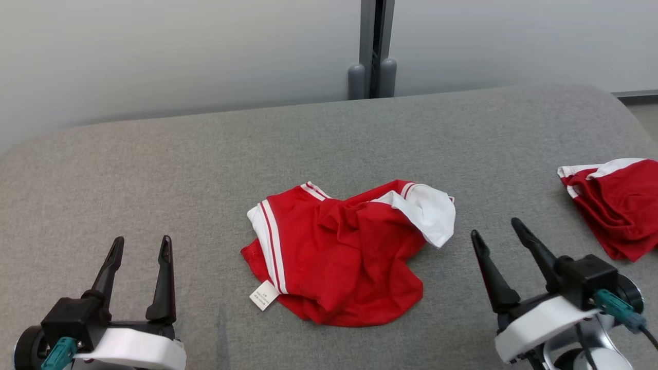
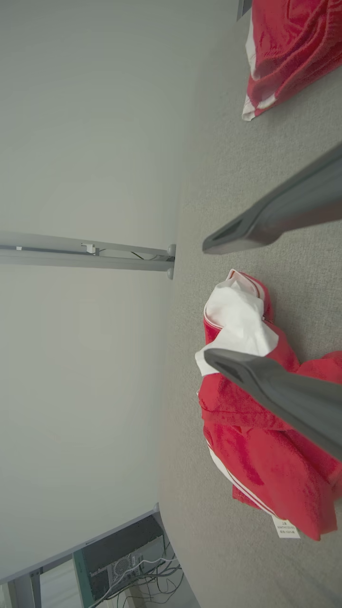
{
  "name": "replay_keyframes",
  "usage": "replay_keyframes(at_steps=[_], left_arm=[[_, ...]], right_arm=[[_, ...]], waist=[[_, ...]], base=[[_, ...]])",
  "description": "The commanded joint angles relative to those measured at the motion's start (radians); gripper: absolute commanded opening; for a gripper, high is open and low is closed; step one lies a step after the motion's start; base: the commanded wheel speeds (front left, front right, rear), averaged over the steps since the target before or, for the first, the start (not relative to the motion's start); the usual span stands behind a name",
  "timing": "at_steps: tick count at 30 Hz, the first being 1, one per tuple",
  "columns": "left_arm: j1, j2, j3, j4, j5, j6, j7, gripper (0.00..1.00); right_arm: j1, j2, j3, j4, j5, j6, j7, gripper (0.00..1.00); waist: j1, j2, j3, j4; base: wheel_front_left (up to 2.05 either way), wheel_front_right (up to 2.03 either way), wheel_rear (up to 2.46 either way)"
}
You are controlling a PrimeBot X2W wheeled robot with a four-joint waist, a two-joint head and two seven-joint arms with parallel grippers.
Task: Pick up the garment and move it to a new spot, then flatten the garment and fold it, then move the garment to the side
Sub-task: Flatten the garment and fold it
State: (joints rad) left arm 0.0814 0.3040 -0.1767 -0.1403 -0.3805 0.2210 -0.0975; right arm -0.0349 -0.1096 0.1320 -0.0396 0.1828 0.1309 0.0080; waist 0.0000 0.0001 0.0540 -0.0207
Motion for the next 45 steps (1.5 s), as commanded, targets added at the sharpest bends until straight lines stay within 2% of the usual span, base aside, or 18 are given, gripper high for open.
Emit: replay_keyframes(at_steps=[1,9,10,11,12,13,17,26,31,35,42,43,44,45], left_arm=[[-0.027,0.0,-0.001,0.0,-0.005,-0.005,-0.007,1.0],[-0.099,-0.019,-0.019,0.032,-0.011,-0.027,-0.044,1.0],[-0.107,-0.021,-0.021,0.037,-0.011,-0.029,-0.05,1.0],[-0.114,-0.023,-0.023,0.044,-0.011,-0.033,-0.055,1.0],[-0.114,-0.023,-0.023,0.044,-0.011,-0.033,-0.055,1.0],[-0.121,-0.026,-0.027,0.05,-0.013,-0.035,-0.058,1.0],[-0.143,-0.033,-0.03,0.074,-0.016,-0.042,-0.076,1.0],[-0.168,-0.031,-0.022,0.107,-0.025,-0.045,-0.099,1.0],[-0.185,-0.03,-0.029,0.112,-0.025,-0.052,-0.106,1.0],[-0.203,-0.034,-0.038,0.119,-0.026,-0.059,-0.108,1.0],[-0.227,-0.039,-0.053,0.138,-0.028,-0.071,-0.116,1.0],[-0.23,-0.038,-0.054,0.142,-0.028,-0.072,-0.117,1.0],[-0.233,-0.038,-0.055,0.145,-0.029,-0.075,-0.117,1.0],[-0.236,-0.037,-0.055,0.147,-0.029,-0.076,-0.119,1.0]], right_arm=[[-0.03,-0.019,0.025,0.021,-0.011,0.0,-0.007,1.0],[-0.199,-0.057,0.197,0.22,-0.035,-0.001,-0.011,1.0],[-0.221,-0.063,0.203,0.249,-0.046,-0.001,-0.007,0.94],[-0.24,-0.068,0.202,0.275,-0.056,-0.001,-0.004,0.4],[-0.24,-0.068,0.202,0.275,-0.056,-0.001,-0.004,0.4],[-0.256,-0.065,0.201,0.294,-0.052,0.0,-0.01,0.0],[-0.307,-0.075,0.182,0.322,-0.047,0.0,-0.033,0.0],[-0.441,-0.091,0.141,0.18,-0.036,0.0,-0.083,0.0],[-0.454,-0.117,0.078,0.136,-0.011,0.0,-0.071,0.0],[-0.414,-0.132,0.018,0.203,0.021,0.0,-0.077,0.0],[-0.374,-0.131,-0.01,0.436,0.084,0.0,-0.138,0.0],[-0.373,-0.126,-0.013,0.467,0.093,0.0,-0.149,0.09],[-0.373,-0.121,-0.013,0.491,0.102,0.0,-0.163,0.4],[-0.374,-0.117,-0.015,0.51,0.112,0.0,-0.174,0.83]], waist=[[0.0,-0.0001,0.024,0.018],[0.0,-0.0001,0.127,0.078],[0.0,-0.0001,0.137,0.084],[0.0,-0.0001,0.145,0.09],[0.0,-0.0001,0.145,0.09],[0.0,-0.0001,0.151,0.097],[0.0,-0.0001,0.167,0.107],[0.0,-0.0001,0.175,0.067],[0.0,-0.0001,0.187,0.044],[0.0,-0.0001,0.202,0.041],[0.0,-0.0001,0.223,0.045],[0.0,-0.0001,0.225,0.046],[0.0,-0.0001,0.226,0.045],[0.0,-0.0001,0.226,0.044]], base=[[0.0,0.0,0.0],[0.0,0.0,0.0],[0.0,0.0,0.0],[0.0,0.0,0.0],[0.0,0.0,0.0],[0.0,0.0,0.0],[0.0,0.0,0.0],[0.0,0.0,0.0],[0.0,0.0,0.0],[0.0,0.0,0.0],[0.0,0.0,0.0],[0.0,0.0,0.0],[0.0,0.0,0.0],[0.0,0.0,0.0]])
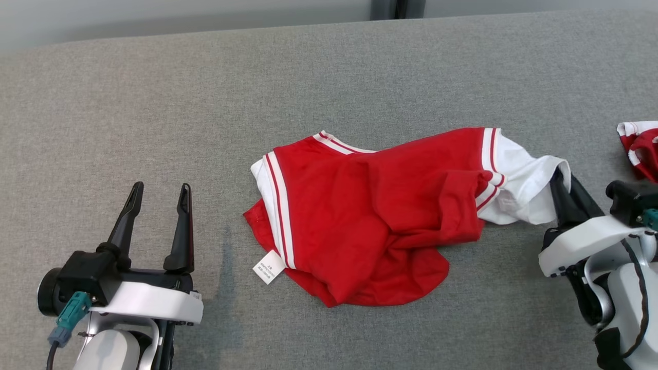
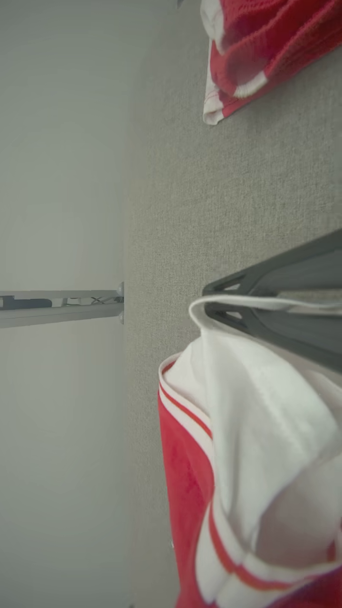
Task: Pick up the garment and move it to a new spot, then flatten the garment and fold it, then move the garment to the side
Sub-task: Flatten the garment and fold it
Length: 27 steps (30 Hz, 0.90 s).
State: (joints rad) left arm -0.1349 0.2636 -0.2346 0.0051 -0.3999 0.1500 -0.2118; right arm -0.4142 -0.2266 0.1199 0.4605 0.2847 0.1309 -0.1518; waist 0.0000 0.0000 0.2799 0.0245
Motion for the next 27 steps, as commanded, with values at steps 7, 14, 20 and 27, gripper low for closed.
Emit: replay_keyframes(at_steps=[7,14,20,27], left_arm=[[-0.013,0.014,0.006,0.02,-0.003,-0.001,-0.013,1.0],[0.005,0.014,0.01,0.028,-0.012,0.007,-0.019,1.0],[0.027,0.018,0.019,0.031,-0.02,0.015,-0.022,1.0],[0.05,0.024,0.013,0.027,-0.019,0.02,-0.015,1.0]], right_arm=[[0.043,0.014,-0.03,0.061,0.042,0.0,-0.078,1.0],[0.13,0.003,-0.086,0.006,0.026,0.0,-0.088,1.0],[0.189,0.018,-0.175,-0.141,-0.027,0.0,-0.07,1.0],[0.224,0.055,-0.176,-0.357,-0.086,0.0,0.015,1.0]], waist=[[0.0,0.0,-0.02,-0.016],[0.0,0.0,-0.058,-0.028],[0.0,0.0,-0.096,-0.038],[0.0,0.0,-0.139,-0.039]], base=[[0.0,0.0,0.0],[0.0,0.0,0.0],[0.0,0.0,0.0],[0.0,0.0,0.0]])
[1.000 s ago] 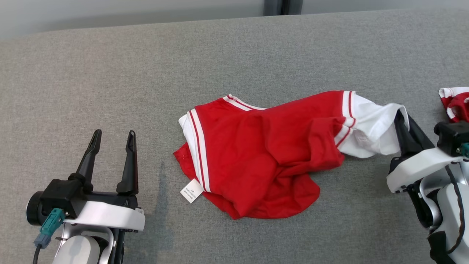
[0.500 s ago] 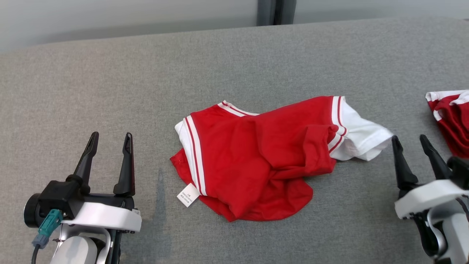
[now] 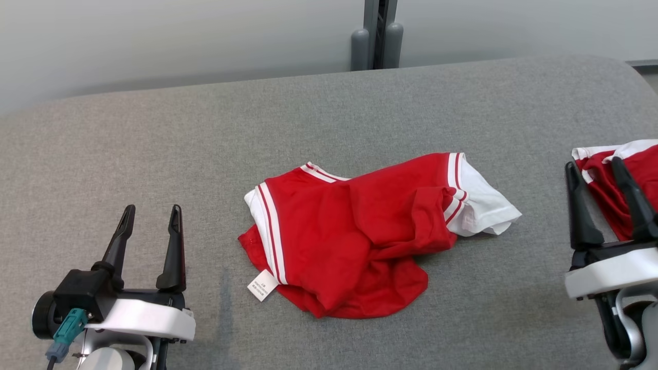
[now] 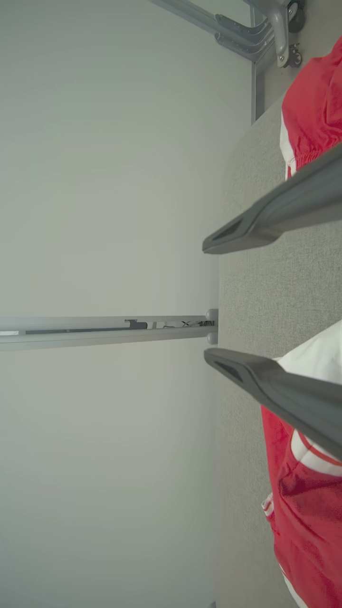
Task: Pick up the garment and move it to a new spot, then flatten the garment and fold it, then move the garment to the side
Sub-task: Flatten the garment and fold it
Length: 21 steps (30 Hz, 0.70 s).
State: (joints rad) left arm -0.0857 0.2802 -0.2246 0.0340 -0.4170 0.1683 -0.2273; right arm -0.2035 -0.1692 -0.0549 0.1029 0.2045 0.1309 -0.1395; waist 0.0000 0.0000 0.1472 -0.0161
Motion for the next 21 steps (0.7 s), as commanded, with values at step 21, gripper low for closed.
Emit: replay_keyframes(at_steps=[21], left_arm=[[0.029,-0.011,-0.059,-0.074,0.009,0.013,0.03,1.0]], right_arm=[[0.136,0.044,0.018,-0.165,0.007,0.0,0.104,1.0]], waist=[[0.0,0.0,-0.042,0.021]], base=[[0.0,0.0,0.0]])
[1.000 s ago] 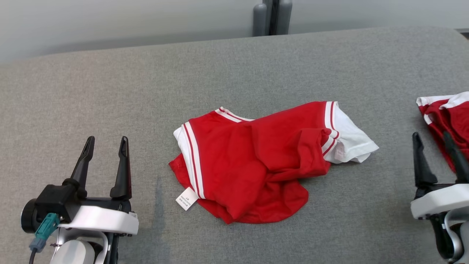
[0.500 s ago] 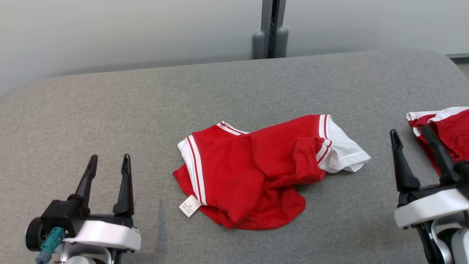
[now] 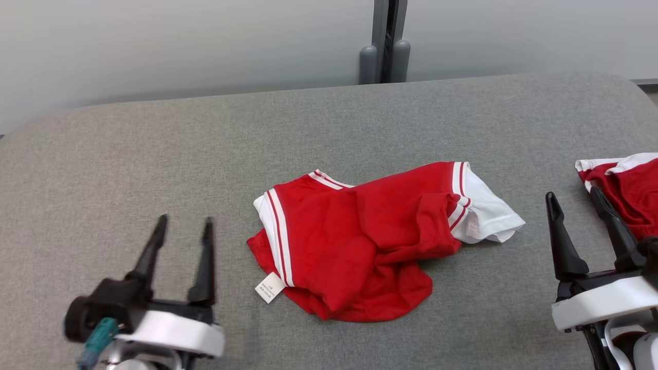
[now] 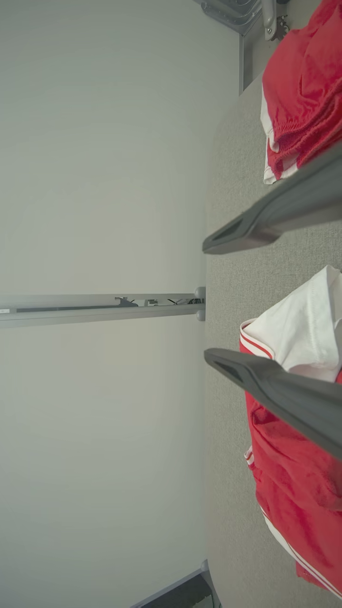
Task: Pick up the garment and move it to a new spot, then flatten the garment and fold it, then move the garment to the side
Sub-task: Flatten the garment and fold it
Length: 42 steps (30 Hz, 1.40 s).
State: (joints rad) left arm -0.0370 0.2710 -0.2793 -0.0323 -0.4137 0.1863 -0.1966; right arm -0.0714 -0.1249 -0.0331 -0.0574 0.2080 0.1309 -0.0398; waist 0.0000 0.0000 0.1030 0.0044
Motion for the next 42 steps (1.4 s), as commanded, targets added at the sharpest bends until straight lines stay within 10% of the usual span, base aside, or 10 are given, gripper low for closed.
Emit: replay_keyframes(at_steps=[1,16,25,26,27,28,42], left_arm=[[-0.029,-0.007,-0.026,-0.017,0.012,-0.016,0.011,1.0],[-0.157,-0.117,-0.403,0.071,0.017,-0.248,0.25,1.0],[-0.231,-0.106,-0.422,0.328,0.042,-0.25,0.277,1.0],[-0.235,-0.102,-0.426,0.347,0.049,-0.251,0.281,0.85],[-0.236,-0.095,-0.428,0.361,0.051,-0.254,0.278,0.16],[-0.236,-0.092,-0.428,0.367,0.047,-0.258,0.275,0.0],[-0.203,0.105,-0.305,-0.094,-0.052,-0.258,0.325,0.0]], right_arm=[[0.004,0.0,-0.004,-0.006,0.003,0.0,0.005,1.0],[-0.067,0.017,0.039,0.014,0.017,0.0,-0.015,1.0],[-0.108,0.019,0.018,0.043,0.02,0.0,-0.046,1.0],[-0.109,0.02,0.016,0.047,0.022,0.0,-0.049,1.0],[-0.11,0.022,0.013,0.05,0.022,0.0,-0.053,1.0],[-0.11,0.024,0.01,0.054,0.022,0.0,-0.055,1.0],[-0.106,0.013,-0.029,0.066,0.053,0.0,-0.047,1.0]], waist=[[0.0,0.0,0.006,0.0],[0.0,0.0,0.151,-0.085],[0.0,0.0,0.238,-0.145],[0.0,0.0,0.242,-0.147],[0.0,0.0,0.245,-0.147],[0.0,0.0,0.246,-0.146],[0.0,0.0,0.199,-0.03]], base=[[0.0,0.0,0.0],[0.0,0.0,0.0],[0.0,0.0,0.0],[0.0,0.0,0.0],[0.0,0.0,0.0],[0.0,0.0,0.0],[0.0,0.0,0.0]])
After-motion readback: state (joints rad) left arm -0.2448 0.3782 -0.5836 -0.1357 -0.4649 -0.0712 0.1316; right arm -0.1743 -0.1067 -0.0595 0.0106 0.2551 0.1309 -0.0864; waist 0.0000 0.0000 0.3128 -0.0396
